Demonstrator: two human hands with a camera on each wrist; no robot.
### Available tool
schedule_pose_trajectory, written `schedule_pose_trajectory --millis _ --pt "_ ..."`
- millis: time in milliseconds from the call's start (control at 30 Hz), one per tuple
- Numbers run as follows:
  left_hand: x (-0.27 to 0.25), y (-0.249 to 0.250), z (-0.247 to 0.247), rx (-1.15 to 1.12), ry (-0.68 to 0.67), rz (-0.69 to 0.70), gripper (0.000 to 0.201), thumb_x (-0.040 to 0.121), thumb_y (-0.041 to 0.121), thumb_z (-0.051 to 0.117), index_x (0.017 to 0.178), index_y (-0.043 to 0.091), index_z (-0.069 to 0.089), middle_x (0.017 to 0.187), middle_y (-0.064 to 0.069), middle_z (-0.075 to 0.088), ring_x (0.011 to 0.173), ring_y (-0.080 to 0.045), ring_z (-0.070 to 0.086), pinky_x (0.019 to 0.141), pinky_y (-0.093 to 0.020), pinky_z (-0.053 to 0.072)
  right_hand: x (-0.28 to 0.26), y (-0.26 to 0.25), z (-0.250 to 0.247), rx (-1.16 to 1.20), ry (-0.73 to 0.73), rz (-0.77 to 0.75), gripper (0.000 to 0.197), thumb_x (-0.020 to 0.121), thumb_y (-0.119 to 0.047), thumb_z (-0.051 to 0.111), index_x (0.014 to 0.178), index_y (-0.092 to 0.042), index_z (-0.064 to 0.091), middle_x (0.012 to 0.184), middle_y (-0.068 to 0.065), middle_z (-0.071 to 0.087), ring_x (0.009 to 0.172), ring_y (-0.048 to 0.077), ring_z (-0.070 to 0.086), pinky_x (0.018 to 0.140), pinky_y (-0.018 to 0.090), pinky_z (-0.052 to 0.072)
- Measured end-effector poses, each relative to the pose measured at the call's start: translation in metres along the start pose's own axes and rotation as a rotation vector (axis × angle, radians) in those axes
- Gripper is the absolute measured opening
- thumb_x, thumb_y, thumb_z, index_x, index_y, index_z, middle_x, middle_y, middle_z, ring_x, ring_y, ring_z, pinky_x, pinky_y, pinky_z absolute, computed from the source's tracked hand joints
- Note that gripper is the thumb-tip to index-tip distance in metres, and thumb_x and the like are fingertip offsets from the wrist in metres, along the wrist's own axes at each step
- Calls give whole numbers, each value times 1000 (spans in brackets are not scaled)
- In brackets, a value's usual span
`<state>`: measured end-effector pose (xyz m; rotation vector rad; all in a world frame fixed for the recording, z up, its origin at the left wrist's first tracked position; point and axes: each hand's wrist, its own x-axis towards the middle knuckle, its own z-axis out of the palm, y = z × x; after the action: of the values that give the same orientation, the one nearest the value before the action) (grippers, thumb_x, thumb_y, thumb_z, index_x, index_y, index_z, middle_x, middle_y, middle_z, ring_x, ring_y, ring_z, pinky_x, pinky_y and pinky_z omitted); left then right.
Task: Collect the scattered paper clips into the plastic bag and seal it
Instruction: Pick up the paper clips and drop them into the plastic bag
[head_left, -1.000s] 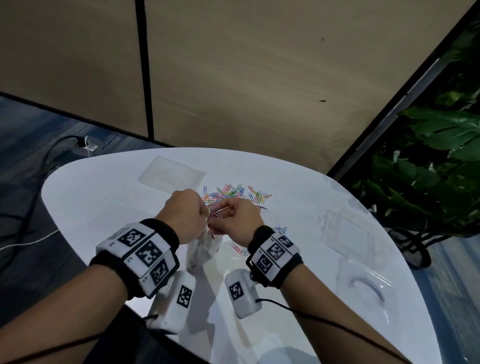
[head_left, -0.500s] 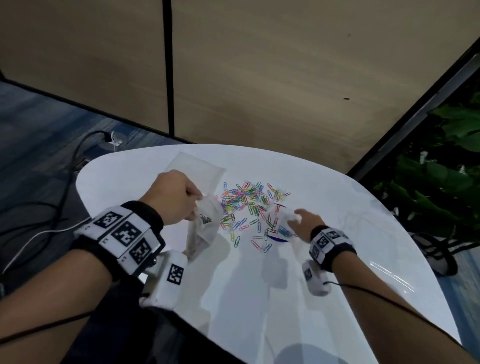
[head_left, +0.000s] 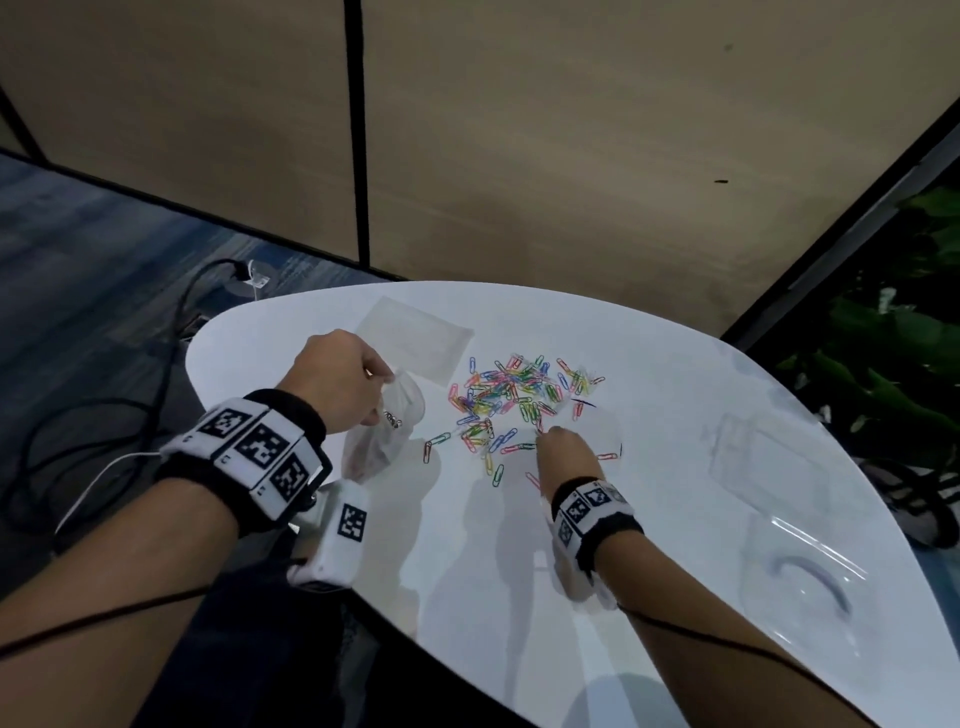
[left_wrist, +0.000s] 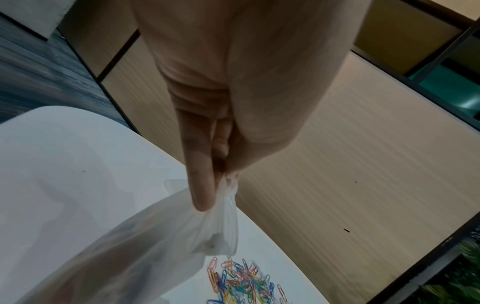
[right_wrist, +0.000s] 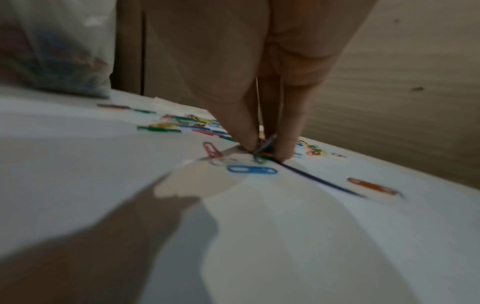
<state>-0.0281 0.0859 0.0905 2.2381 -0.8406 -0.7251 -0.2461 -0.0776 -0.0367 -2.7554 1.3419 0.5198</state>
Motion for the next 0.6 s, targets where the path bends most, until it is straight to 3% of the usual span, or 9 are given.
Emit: schedule_pose_trajectory --millis 67,167,233,300,400,467,533,600 --pt "0 1 2 3 -6 6 20 95 4 55 98 8 74 81 -14 76 67 -25 77 81 -38 63 1 10 -3 64 14 48 23 88 2 52 104 -2 68 109 14 66 102 28 65 89 32 54" --pt "1 1 4 19 -22 18 20 94 5 55 98 9 74 78 -12 76 65 -24 77 80 -37 64 5 28 -9 377 48 235 20 84 -6 61 90 -12 79 94 6 75 87 21 70 84 28 58" --pt "1 0 6 4 -30 11 18 94 7 57 98 10 74 76 -12 76 64 -24 77 80 -38 63 9 40 -11 689 27 345 8 80 -13 73 83 -14 81 84 2 77 78 16 72 79 25 59" --pt "2 0 7 -17 -34 4 16 94 8 58 99 8 74 75 -14 76 64 -26 77 80 -39 63 8 44 -19 1114 -32 440 13 73 -10 80 85 -4 79 79 9 76 68 16 70 75 25 60" --pt "3 0 9 -13 -40 13 16 94 9 59 99 8 74 76 -14 76 65 -26 77 80 -39 63 -1 25 -42 1644 -37 360 37 68 -5 83 95 15 68 88 26 72 78 22 68 88 37 58" --pt "3 0 10 -3 -47 20 16 95 11 59 98 9 74 74 -14 77 64 -25 77 80 -39 63 -10 0 -64 1893 -85 233 31 75 2 78 100 16 68 94 21 73 84 21 70 81 31 60" --pt "3 0 13 -2 -55 20 15 95 12 59 98 9 74 73 -14 77 64 -24 77 80 -39 63 -21 -30 -88 1982 -156 109 21 80 6 73 99 13 69 94 16 74 84 20 73 73 23 59" --pt "3 0 14 -10 -57 20 15 95 11 60 99 10 74 72 -14 77 64 -24 77 81 -39 63 -26 -59 -100 1985 -198 55 20 80 8 71 98 15 68 90 17 74 81 22 72 71 22 60"
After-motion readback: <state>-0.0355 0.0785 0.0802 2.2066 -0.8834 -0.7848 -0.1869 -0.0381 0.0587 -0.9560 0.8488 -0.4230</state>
